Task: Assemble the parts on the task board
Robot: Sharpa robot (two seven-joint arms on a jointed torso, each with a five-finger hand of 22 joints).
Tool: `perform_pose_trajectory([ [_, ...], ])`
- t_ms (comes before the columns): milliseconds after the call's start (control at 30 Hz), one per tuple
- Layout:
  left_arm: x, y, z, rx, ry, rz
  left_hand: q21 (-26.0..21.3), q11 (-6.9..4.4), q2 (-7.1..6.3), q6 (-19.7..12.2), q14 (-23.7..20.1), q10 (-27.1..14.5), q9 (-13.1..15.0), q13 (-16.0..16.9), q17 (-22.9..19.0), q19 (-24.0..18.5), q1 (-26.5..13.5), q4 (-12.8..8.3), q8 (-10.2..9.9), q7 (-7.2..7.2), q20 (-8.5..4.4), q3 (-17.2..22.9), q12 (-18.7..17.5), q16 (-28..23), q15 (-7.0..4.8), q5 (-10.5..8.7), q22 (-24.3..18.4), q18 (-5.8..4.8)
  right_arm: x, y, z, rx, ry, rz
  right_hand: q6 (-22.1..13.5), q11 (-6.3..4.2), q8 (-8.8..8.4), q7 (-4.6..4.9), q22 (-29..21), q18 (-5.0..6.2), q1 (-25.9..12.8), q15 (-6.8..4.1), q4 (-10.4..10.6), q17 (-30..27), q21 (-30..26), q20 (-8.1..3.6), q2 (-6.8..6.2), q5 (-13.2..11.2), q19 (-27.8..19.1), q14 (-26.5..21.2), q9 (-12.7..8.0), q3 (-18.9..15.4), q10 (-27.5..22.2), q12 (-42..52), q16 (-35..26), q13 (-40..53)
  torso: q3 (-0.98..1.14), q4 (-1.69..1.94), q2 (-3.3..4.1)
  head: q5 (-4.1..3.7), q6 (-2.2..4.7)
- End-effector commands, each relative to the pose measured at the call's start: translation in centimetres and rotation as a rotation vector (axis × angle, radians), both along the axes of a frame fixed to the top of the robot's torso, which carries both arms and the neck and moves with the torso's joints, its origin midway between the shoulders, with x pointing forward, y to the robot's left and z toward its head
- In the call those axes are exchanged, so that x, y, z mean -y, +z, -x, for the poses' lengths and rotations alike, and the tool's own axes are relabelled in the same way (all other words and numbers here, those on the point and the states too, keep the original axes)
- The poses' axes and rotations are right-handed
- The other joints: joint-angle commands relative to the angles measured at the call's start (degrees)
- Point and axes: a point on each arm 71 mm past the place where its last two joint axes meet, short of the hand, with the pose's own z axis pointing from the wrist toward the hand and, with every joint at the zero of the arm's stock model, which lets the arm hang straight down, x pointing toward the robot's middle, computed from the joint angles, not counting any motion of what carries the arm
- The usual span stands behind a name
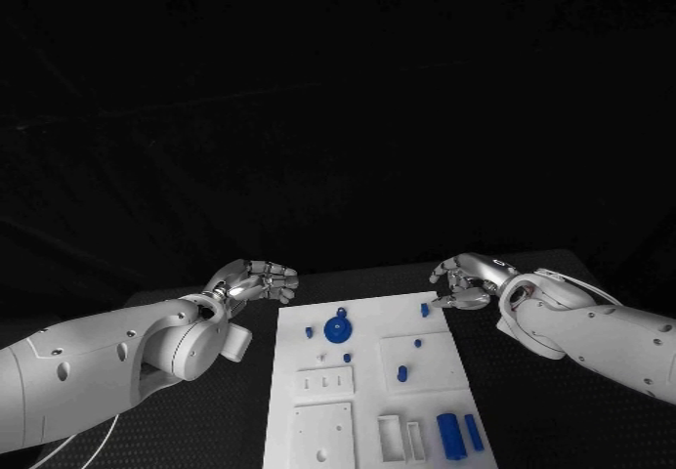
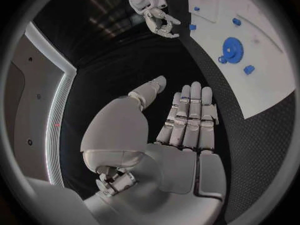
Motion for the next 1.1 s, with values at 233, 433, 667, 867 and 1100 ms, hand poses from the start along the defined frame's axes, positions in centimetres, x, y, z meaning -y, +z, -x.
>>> perform_pose_trajectory([
  [233, 0.4, 0.2, 0.0, 0.013, -0.027, 0.008, 0.20, 0.09, 0.31, 0.22, 0.22, 0.10, 0.05, -0.02, 0.08, -0.46, -0.32, -0.57, 0.29, -0.03, -0.04, -0.01, 0.05, -0.28, 0.00, -0.23, 1.23, 0.76, -0.5, -2.6, -0.2, -0.082, 0.060, 0.010, -2.17, 0.45, -1.01, 0.23, 1.00, 3.59, 1.50, 0.12, -0.83, 0.35, -0.46, 0.06, -0.14, -0.07, -0.98, -1.13, -0.28, -1.71, -1.60, 0.22, -0.45, 0.22, 0.24, 0.11, 0.01, -0.76, -0.39],
  [433, 0.3, 0.1, -0.1, 0.010, -0.023, 0.005, 0.19, 0.13, 0.35, 0.17, 0.17, 0.02, 0.04, -0.05, 0.08, -0.49, -0.36, -0.57, 0.26, 0.00, -0.02, 0.00, -0.03, -0.32, 0.02, -0.23, 1.22, 0.75, -0.5, -3.4, -0.2, -0.096, 0.060, 0.019, -2.01, 0.26, -0.75, 0.02, 1.02, 3.59, 3.87, -0.04, -1.63, 0.59, -0.52, 0.12, 0.71, -0.80, -1.26, -1.38, -0.11, -1.24, -2.00, 0.49, -0.45, 0.30, 0.58, 0.18, 0.03, -0.71, -0.91],
  [667, 0.3, 0.1, 0.0, 0.010, -0.025, 0.005, 0.18, 0.16, 0.33, 0.13, 0.14, -0.03, 0.04, -0.06, 0.10, -0.54, -0.24, -0.70, 0.24, 0.01, -0.03, 0.07, -0.08, -0.36, 0.03, -0.21, 1.22, 0.76, -1.0, -3.7, -0.4, -0.082, 0.074, 0.057, -1.59, 0.03, -0.42, -0.24, 1.03, 3.59, 5.10, -0.25, -1.38, 0.80, -0.47, 0.35, 1.37, -2.78, -1.29, -1.39, 0.02, -0.15, -2.06, 0.71, -0.39, 0.25, 0.49, 0.11, 0.05, -0.80, -1.08],
  [867, 0.4, 0.1, 0.0, 0.010, -0.025, 0.004, 0.20, 0.21, 0.31, -0.02, 0.15, -0.11, 0.00, -0.09, 0.12, -0.53, -0.31, -0.70, 0.14, 0.09, -0.01, 0.05, -0.15, -0.37, 0.04, -0.21, 1.22, 0.75, -1.4, -4.2, -0.5, -0.085, 0.073, 0.063, -0.57, -0.41, 0.27, -0.70, 1.03, 3.59, 5.36, -0.66, -0.13, 0.98, -0.29, 0.47, 2.04, -3.61, -1.12, -1.24, 0.32, 1.41, -1.85, 0.90, -0.32, 0.10, 0.43, 0.20, -0.02, -0.94, -1.03],
  [1100, 0.4, 0.1, 0.0, 0.010, -0.024, 0.003, 0.20, 0.22, 0.33, -0.04, 0.15, -0.11, 0.00, -0.09, 0.13, -0.53, -0.34, -0.69, 0.13, 0.10, 0.00, 0.06, -0.16, -0.38, 0.04, -0.20, 1.22, 0.74, -1.5, -4.4, -0.7, -0.086, 0.064, 0.064, -0.06, -0.60, 0.71, -0.88, 1.05, 3.59, 5.10, -0.86, 0.92, 1.11, -0.08, 0.41, 2.47, -3.64, -0.98, -1.10, 0.58, 2.38, -1.66, 1.01, -0.25, -0.01, 0.35, 0.14, -0.02, -0.89, -1.07],
])
